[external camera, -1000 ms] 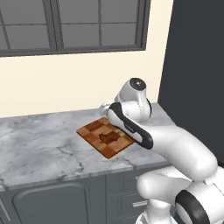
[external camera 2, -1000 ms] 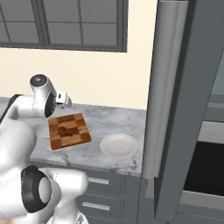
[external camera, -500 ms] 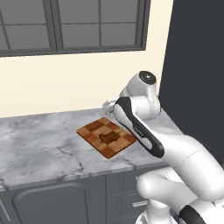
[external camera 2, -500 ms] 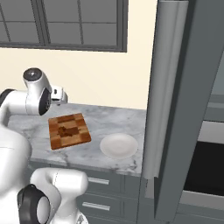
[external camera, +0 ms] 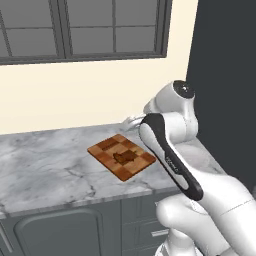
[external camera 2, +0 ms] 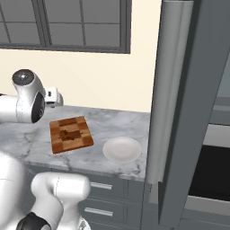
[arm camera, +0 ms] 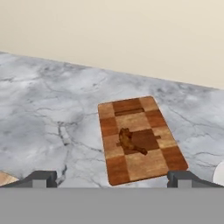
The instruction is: Pick the chicken drumstick from the plate and place it on the cutting board. Then pick the condiment bottle from the cabinet and place it next to the cutting board.
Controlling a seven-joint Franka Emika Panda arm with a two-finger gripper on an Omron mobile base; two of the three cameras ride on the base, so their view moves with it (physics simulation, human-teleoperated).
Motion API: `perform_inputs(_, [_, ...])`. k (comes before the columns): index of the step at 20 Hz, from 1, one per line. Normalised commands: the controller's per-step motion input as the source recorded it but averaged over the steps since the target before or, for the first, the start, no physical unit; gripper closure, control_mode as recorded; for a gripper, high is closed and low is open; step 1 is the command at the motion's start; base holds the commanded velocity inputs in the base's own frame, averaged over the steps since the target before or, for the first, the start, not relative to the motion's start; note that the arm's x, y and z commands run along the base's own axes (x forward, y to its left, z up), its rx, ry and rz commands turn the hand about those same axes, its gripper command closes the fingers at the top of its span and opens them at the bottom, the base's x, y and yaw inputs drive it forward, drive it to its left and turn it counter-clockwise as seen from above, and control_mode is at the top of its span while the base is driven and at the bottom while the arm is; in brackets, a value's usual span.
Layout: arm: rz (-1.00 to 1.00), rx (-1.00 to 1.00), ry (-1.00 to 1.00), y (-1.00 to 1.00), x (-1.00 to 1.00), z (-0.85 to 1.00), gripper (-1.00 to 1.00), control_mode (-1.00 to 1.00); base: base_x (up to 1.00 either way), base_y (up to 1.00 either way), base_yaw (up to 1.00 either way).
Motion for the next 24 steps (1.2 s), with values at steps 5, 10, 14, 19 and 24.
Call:
perform_inputs(5, [0.05, -0.01, -0.14, -0.07, -0.60, 0.15, -1.00, -1.00, 0.00, 0.00, 0.00])
perform_inputs(10, [0.05, -0.03, -0.15, -0.02, -0.55, 0.13, -1.00, -1.00, 0.00, 0.00, 0.00])
perform_inputs(14, [0.08, -0.04, -0.12, 0.00, -0.45, 0.10, -1.00, -1.00, 0.00, 0.00, 0.00])
perform_inputs(19, [0.05, -0.02, -0.10, -0.02, -0.53, 0.15, -1.00, -1.00, 0.00, 0.00, 0.00])
perform_inputs(24, [0.03, -0.01, -0.09, -0.07, -0.54, 0.19, -1.00, -1.00, 0.00, 0.00, 0.00])
